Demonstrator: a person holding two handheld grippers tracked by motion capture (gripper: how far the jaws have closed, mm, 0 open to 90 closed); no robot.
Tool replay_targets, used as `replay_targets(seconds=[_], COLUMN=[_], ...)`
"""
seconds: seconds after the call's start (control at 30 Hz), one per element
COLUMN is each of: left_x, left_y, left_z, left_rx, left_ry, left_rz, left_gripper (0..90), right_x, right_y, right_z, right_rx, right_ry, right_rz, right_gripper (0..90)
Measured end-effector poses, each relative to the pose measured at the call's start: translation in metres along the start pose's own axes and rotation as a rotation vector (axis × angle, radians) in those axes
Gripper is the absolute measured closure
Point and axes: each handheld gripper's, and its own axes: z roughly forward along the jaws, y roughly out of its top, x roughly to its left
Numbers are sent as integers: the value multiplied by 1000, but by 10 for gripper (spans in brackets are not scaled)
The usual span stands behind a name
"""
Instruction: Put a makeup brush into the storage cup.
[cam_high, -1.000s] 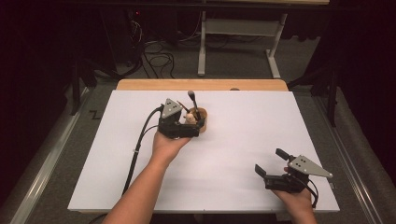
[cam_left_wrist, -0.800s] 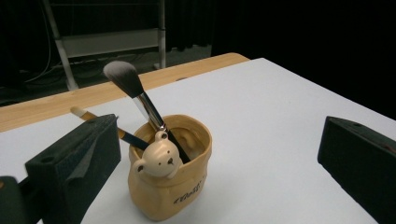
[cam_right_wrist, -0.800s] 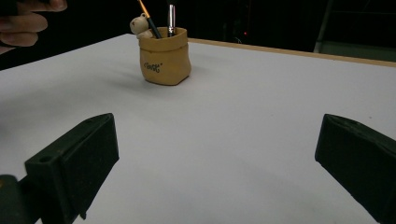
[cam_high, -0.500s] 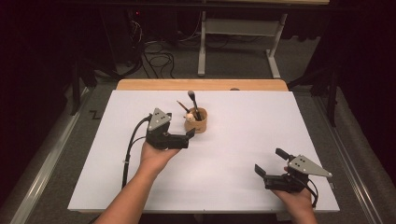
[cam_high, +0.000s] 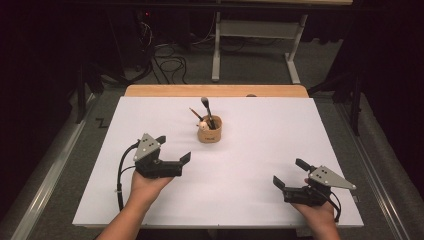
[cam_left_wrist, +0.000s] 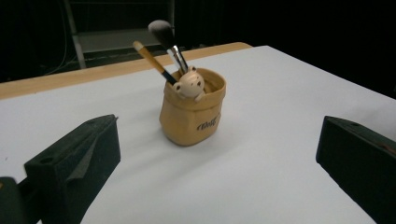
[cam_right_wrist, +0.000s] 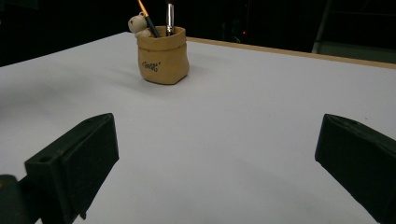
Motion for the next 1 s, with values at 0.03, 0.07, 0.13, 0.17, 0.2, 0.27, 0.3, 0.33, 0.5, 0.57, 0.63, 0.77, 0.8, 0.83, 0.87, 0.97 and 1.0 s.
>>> replay_targets(seconds=[0.03, 0.07, 0.13, 0.17, 0.2, 0.27, 0.3, 0.33, 0.5, 0.57, 0.63, 0.77, 0.8, 0.83, 0.87, 0.97, 1.0], left_x=[1, 3, 6, 7, 9, 11, 12, 12, 14, 17, 19, 26, 28, 29, 30, 31, 32], left_y=[-3, -6, -13, -16, -19, -26, -29, -32, -46, -54, -59, -66, -67, -67, -67, -66, -66], left_z=[-4, -7, -14, -17, -21, -27, -31, -34, -46, -49, -51, -52, -51, -52, -52, -54, -54], left_rx=[0, 2, 5, 7, 11, 18, 22, 29, 34, 31, 43, 57, 62, 64, 61, 39, 36], left_ry=[3, 10, 20, 22, 25, 30, 28, 29, 44, 50, 56, 58, 66, 69, 70, 68, 67], left_rz=[-4, -5, -8, -13, -13, -19, -25, -23, -6, -7, 11, -32, -39, -41, -41, -40, -43], left_gripper=[8, 9, 9, 9, 9, 10, 10, 10, 11, 10, 5, 1, 1, 1, 1, 1, 1], right_x=[0, 0, 0, 0, 0, -1, -1, -1, -1, -1, -1, -1, 0, 0, 0, 1, 1], right_y=[0, 0, 0, 0, 0, 0, 0, 0, 0, -1, 0, 1, 1, 2, 2, 3, 3], right_z=[0, 0, -1, -1, -1, -1, -1, -1, -2, -2, -3, -6, -6, -6, -7, -7, -7], right_rx=[0, -3, -3, -3, -3, -3, -2, -2, 0, -2, -2, -14, -16, -17, -16, -14, -14], right_ry=[-2, -3, -3, -3, -4, -4, -4, -4, -7, -9, -11, -17, -18, -18, -17, -24, -26], right_rz=[0, -1, 5, 6, 7, 3, 4, 5, 4, 4, 8, 17, 15, 15, 14, 16, 17], right_gripper=[4, 4, 4, 4, 4, 4, 4, 4, 4, 4, 4, 4, 4, 4, 4, 4, 4])
